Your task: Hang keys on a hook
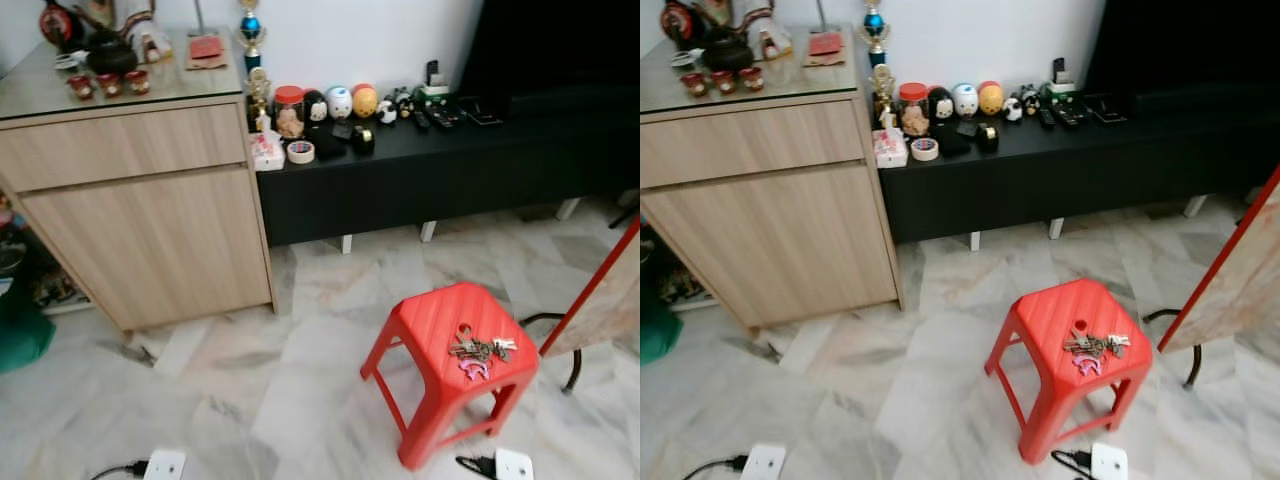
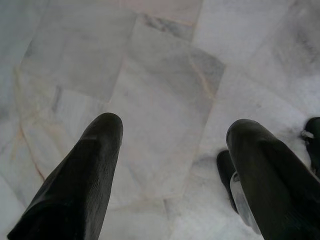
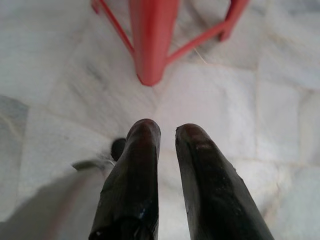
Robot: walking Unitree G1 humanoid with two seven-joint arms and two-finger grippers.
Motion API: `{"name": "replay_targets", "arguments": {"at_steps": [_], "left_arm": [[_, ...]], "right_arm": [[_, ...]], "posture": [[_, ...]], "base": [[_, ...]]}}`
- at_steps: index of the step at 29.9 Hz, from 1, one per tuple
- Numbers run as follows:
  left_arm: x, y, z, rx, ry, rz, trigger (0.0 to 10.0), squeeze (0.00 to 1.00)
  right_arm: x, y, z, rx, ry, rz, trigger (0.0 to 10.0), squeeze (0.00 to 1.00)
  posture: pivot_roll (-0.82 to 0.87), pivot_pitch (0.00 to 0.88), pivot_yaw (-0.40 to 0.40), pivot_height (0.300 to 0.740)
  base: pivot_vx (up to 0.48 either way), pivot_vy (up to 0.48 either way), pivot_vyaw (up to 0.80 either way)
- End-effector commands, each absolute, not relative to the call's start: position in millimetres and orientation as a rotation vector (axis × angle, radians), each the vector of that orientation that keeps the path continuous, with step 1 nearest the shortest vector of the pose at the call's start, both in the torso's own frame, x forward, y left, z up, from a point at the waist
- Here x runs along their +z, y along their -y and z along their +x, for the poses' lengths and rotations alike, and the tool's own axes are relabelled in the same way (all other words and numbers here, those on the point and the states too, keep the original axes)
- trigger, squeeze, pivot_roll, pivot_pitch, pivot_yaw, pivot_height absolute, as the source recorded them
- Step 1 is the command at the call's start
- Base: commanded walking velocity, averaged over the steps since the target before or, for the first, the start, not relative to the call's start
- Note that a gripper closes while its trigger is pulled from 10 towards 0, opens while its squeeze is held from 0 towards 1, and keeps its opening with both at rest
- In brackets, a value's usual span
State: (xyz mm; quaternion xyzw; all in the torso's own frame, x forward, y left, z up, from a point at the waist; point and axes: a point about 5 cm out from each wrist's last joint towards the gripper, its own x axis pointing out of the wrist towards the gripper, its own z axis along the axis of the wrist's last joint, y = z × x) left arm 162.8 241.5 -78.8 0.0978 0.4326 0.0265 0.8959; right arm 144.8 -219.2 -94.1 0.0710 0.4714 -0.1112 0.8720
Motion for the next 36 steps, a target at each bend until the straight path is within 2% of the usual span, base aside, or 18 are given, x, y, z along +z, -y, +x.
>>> {"name": "replay_targets", "arguments": {"at_steps": [1, 36], "left_arm": [[-83.0, -244.8, 152.0, 0.051, -0.941, 0.225, 10.0, 0.00], [-82.4, -243.3, 155.0, 0.046, -0.939, 0.223, 10.0, 0.00]], "right_arm": [[-93.3, 218.3, 147.1, -0.231, -0.974, 0.156, 10.0, 0.00], [-91.0, 219.3, 151.4, -0.240, -0.945, 0.161, 10.0, 0.00]], "posture": [[0.02, 0.000, 0.011, 0.740], [0.01, 0.000, 0.010, 0.740]], "base": [[0.000, -0.382, 0.00], [0.000, -0.383, 0.00]]}}
